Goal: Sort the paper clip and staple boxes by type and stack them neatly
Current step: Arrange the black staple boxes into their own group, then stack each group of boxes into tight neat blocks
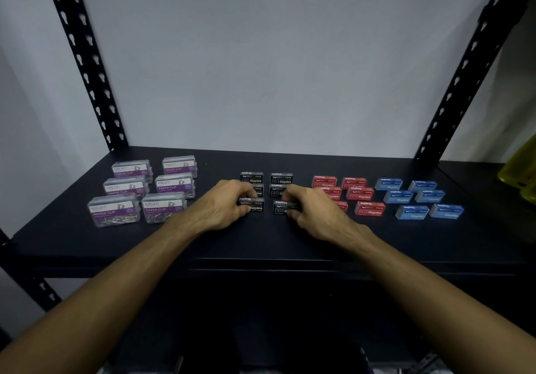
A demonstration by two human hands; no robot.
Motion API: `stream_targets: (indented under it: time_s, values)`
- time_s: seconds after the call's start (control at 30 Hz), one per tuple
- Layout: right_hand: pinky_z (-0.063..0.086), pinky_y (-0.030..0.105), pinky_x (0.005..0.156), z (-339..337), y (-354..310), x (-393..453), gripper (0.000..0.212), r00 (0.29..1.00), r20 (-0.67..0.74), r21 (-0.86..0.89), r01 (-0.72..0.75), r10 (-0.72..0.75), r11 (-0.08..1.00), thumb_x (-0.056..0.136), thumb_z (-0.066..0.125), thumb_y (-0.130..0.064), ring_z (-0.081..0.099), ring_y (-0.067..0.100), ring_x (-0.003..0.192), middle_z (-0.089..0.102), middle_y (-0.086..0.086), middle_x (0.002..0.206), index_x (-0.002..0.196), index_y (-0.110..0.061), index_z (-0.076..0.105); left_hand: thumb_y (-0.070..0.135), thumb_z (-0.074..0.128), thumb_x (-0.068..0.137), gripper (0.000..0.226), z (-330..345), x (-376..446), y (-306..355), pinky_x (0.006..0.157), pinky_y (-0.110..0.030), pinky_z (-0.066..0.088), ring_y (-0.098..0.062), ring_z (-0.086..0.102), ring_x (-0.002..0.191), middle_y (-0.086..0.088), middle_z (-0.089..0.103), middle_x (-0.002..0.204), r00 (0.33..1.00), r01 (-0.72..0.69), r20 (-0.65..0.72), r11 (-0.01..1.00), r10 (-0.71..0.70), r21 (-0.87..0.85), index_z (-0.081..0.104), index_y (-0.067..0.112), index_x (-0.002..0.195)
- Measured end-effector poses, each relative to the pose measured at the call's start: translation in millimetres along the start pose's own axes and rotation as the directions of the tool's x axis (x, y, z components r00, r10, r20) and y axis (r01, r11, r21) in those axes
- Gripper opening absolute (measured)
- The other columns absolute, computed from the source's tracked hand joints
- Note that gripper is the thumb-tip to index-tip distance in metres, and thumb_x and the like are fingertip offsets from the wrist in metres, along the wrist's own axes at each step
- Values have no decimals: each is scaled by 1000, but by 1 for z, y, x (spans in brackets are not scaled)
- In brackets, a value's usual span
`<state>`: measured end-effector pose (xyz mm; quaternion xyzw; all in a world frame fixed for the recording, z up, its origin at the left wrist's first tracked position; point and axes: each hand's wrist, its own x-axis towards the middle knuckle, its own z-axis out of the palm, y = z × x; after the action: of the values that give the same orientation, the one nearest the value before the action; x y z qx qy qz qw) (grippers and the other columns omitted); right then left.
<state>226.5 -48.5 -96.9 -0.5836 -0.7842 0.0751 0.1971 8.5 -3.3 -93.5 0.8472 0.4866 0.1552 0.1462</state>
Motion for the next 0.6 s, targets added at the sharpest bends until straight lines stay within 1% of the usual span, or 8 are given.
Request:
stream_targets:
  time_s: [0.1,0.17,0.27,0.33,0.4,0.5,0.53,0.6]
  values:
    - [52,34,80,1,0,4,17,1000,4,3,-2,2,1000,89,65,-12,64,21,91,70,1,100,105,-17,60,20,67,91,26,0,1,0,78,-20,38,-5,49,85,4,64,110,1000,2,-10,1000,-2,1,65,22,117]
    - [52,33,80,1,0,5,18,1000,11,6,-7,7,1000,89,66,-12,64,20,92,69,0,101,105,-18,59,20,67,91,26,0,1,0,78,-21,38,-5,49,84,5,63,108,1000,7,-17,1000,-7,-4,65,21,118]
    - [50,30,79,2,0,7,19,1000,15,-3,-9,9,1000,89,66,-13,64,20,92,69,0,103,106,-19,59,21,67,91,28,0,0,1,77,-21,38,-5,47,82,9,56,99,1000,12,-22,1000,-12,-1,64,21,119]
    - [48,28,78,2,0,8,19,1000,17,-11,-11,11,1000,89,66,-13,64,20,93,68,0,103,106,-18,60,22,68,90,29,-2,-1,3,78,-23,39,-6,47,83,8,56,103,999,5,-38,1000,-5,7,63,22,119]
    - [46,26,80,1,-1,8,22,1000,25,-36,-8,9,999,89,66,-14,63,20,98,66,1,108,109,-18,61,27,67,91,31,-5,-4,4,79,-25,41,-8,47,85,7,54,106,998,0,-68,1000,1,25,62,24,121]
    - [49,30,87,-5,-7,10,35,999,50,-123,9,-2,992,89,67,-24,60,22,105,58,3,120,122,-16,59,34,65,91,32,-17,-9,4,84,-32,50,-10,53,89,6,55,108,991,-9,-135,998,17,59,61,25,122]
    - [50,32,88,-8,-10,10,39,999,48,-145,13,-6,989,89,67,-30,59,22,105,55,3,122,125,-16,57,34,65,92,31,-22,-10,3,85,-32,51,-9,54,90,5,56,109,987,-19,-159,998,28,55,61,25,121]
    - [50,33,87,-12,-21,14,43,999,21,-161,29,-26,987,89,65,-39,59,22,104,52,2,120,125,-17,57,34,64,92,29,-36,-16,-3,83,-27,49,-3,55,87,8,57,106,980,-38,-195,999,43,30,63,25,119]
